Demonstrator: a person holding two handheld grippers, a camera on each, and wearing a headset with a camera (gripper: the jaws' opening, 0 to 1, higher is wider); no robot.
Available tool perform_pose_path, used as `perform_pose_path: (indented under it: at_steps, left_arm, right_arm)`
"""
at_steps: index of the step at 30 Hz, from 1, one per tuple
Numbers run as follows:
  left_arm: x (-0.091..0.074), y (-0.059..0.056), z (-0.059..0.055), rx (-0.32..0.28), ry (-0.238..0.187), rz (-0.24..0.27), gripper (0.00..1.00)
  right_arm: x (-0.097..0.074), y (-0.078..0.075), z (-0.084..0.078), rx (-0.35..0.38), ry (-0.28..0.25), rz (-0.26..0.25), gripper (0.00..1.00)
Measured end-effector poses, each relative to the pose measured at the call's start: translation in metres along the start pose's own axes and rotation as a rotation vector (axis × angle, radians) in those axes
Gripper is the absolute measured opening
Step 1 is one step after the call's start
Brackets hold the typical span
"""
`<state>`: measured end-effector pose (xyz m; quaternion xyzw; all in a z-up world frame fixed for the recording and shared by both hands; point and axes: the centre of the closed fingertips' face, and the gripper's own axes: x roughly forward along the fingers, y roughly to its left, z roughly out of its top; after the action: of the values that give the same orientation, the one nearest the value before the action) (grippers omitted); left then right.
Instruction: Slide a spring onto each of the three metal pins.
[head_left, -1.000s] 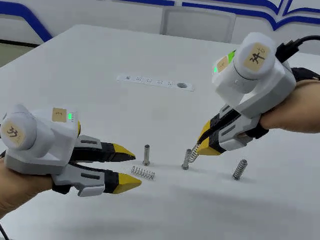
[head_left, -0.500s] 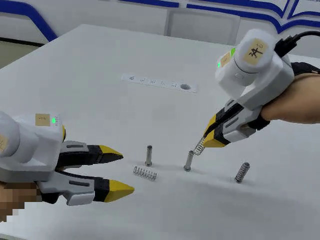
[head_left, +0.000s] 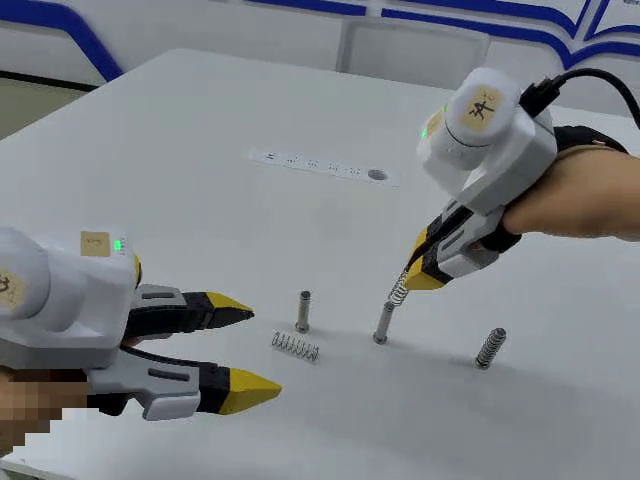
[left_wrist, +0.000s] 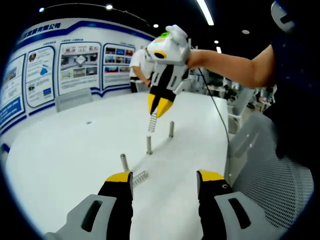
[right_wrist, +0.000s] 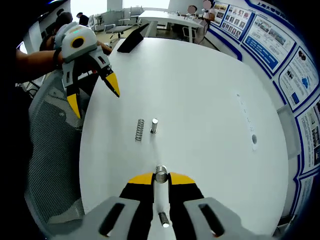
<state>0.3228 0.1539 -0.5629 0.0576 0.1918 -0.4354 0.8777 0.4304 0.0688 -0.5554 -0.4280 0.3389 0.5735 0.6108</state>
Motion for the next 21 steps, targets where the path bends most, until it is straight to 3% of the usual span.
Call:
perform_pose_path:
  at_steps: [4, 21]
  left_arm:
    - [0.001, 0.0, -0.001, -0.005, -0.001, 0.003, 0.53]
    - [0.001, 0.0, -0.002, -0.008, 0.001, 0.003, 0.53]
  right_arm:
    - [0.006, -0.007, -0.002, 0.0, 0.012, 0.007, 0.12]
    - [0.021, -0.004, -0.003, -0.007, 0.06, 0.034, 0.12]
